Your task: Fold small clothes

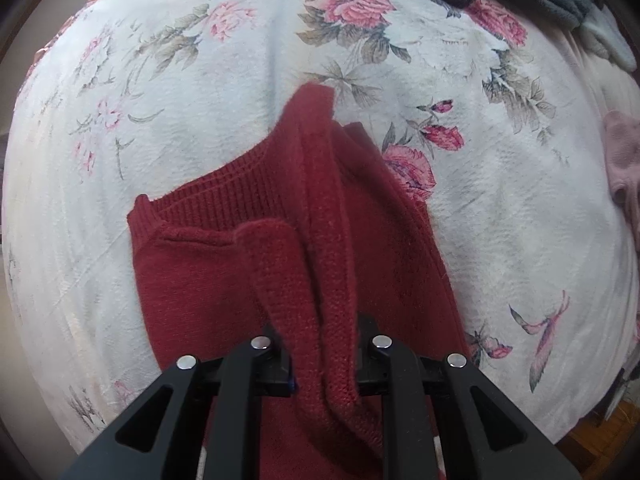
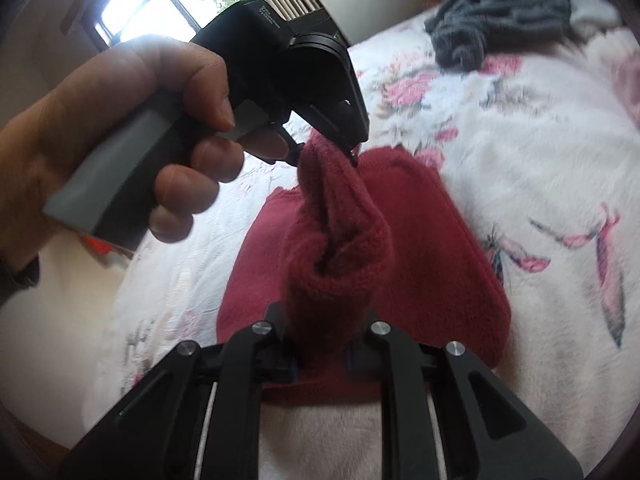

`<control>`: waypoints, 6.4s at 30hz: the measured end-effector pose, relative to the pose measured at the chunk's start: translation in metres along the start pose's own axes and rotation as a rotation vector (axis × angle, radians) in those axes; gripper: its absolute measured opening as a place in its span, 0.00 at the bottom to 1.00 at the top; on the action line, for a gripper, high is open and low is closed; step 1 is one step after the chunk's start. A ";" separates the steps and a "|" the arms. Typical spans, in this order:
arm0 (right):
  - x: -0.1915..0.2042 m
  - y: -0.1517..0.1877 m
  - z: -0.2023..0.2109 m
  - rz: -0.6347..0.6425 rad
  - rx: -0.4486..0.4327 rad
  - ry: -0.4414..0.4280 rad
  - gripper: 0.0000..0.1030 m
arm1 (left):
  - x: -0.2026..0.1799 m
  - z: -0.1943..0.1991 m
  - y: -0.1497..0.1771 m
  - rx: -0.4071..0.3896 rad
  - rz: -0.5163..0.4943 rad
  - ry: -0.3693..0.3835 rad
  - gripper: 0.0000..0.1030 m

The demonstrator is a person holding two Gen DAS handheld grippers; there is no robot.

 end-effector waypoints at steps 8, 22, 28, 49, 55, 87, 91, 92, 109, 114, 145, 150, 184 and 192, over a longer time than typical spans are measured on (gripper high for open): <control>-0.057 0.009 -0.013 -0.211 0.118 -0.157 0.29 | -0.008 0.001 -0.008 -0.106 0.100 0.269 0.62; -0.114 0.008 -0.019 -0.485 0.147 -0.404 0.64 | 0.089 0.028 0.099 -0.294 0.113 0.602 0.73; -0.112 -0.009 -0.025 -0.514 0.244 -0.491 0.70 | 0.111 0.011 0.149 -0.264 0.125 0.707 0.73; -0.080 -0.077 -0.040 -0.223 0.463 -0.215 0.48 | 0.072 -0.035 0.168 -0.215 0.064 0.855 0.73; -0.070 -0.105 -0.096 -0.215 0.559 -0.160 0.37 | 0.075 -0.024 0.176 -0.248 0.051 0.912 0.73; -0.032 -0.095 -0.057 0.031 0.435 -0.161 0.07 | 0.112 -0.002 0.115 -0.302 0.026 0.914 0.73; -0.044 -0.058 -0.060 0.067 0.509 -0.080 0.00 | 0.094 -0.045 0.135 -0.228 0.000 0.759 0.72; -0.050 -0.053 -0.066 0.058 0.514 -0.059 0.00 | 0.093 -0.050 0.136 -0.232 0.009 0.754 0.72; -0.043 -0.027 -0.023 -0.059 0.479 -0.181 0.19 | 0.082 -0.034 0.191 -0.275 0.046 0.786 0.72; -0.078 -0.074 -0.023 -0.221 0.421 -0.262 0.66 | 0.132 -0.049 0.220 -0.314 0.229 0.815 0.84; -0.062 -0.111 -0.162 -0.092 0.677 -0.267 0.49 | 0.103 -0.114 0.162 -0.100 0.314 0.943 0.64; -0.049 -0.113 -0.145 -0.094 0.602 -0.271 0.31 | 0.107 -0.102 0.166 -0.101 0.303 0.909 0.48; 0.063 0.048 -0.023 -0.061 0.532 -0.206 0.55 | 0.206 -0.038 0.441 -0.380 0.350 0.524 0.65; 0.082 0.082 -0.038 0.055 0.556 -0.063 0.07 | 0.142 -0.050 0.439 -0.330 0.197 0.709 0.58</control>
Point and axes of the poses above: each gripper's, at about its wrist camera, not at the fingertips, and z roughly against the way its jaws point, x to its left, y to its underside, the point moved 5 cm from there along -z, roughly the way its jaws point, and after that the axes turned 4 degrees about x, right-handed, at the moved point
